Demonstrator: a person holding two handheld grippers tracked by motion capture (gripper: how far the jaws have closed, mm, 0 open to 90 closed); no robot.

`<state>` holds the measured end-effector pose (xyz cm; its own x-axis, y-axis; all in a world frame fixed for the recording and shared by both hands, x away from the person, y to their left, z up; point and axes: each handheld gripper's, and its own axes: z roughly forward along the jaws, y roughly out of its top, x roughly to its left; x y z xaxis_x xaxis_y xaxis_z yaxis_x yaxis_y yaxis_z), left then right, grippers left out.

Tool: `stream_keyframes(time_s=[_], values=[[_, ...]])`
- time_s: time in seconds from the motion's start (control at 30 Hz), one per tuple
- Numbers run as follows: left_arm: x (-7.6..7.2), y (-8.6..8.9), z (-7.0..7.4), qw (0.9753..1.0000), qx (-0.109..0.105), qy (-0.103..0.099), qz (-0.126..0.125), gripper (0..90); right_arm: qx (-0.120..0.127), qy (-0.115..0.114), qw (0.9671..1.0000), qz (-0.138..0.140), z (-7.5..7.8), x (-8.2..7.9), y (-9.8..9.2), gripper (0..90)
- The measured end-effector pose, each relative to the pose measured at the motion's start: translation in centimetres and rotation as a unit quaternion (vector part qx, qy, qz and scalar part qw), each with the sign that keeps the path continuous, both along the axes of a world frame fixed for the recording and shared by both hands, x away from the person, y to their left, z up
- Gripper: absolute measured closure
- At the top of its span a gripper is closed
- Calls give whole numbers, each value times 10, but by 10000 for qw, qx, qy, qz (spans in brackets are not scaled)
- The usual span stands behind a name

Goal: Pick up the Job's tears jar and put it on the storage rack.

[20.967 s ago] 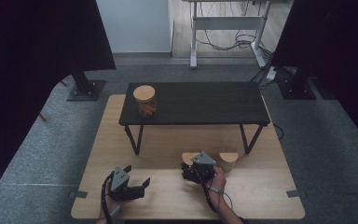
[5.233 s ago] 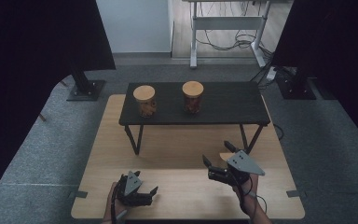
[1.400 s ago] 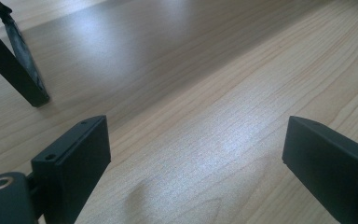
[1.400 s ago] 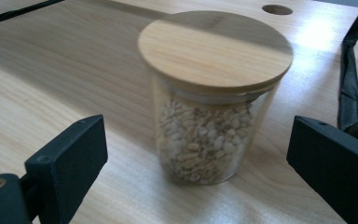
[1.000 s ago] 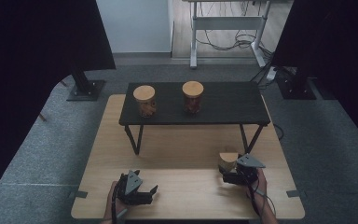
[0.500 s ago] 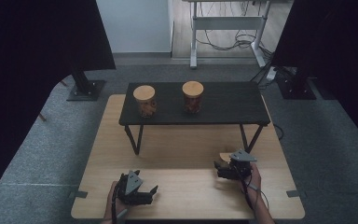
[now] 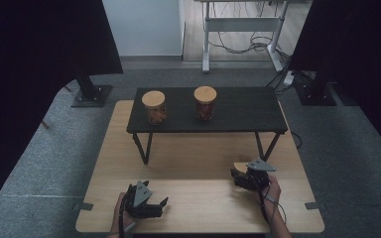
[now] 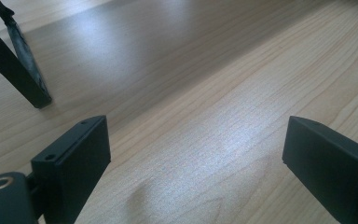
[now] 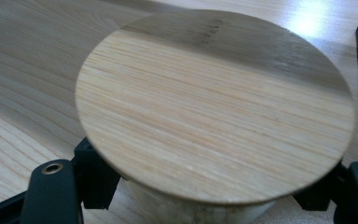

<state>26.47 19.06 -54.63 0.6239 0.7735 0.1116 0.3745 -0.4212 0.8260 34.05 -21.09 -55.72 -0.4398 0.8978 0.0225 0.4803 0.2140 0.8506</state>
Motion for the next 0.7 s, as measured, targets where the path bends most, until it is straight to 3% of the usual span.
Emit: stream_keyframes(time_s=[0.33,0.7], values=[[0,-1,0,10000,11,-12,-11,74,24,-127,9999,-98,3,-5,-2,248],[0,-1,-1,10000,48,-8,-15,73,161,-291,9994,-9,17,-23,-4,248]])
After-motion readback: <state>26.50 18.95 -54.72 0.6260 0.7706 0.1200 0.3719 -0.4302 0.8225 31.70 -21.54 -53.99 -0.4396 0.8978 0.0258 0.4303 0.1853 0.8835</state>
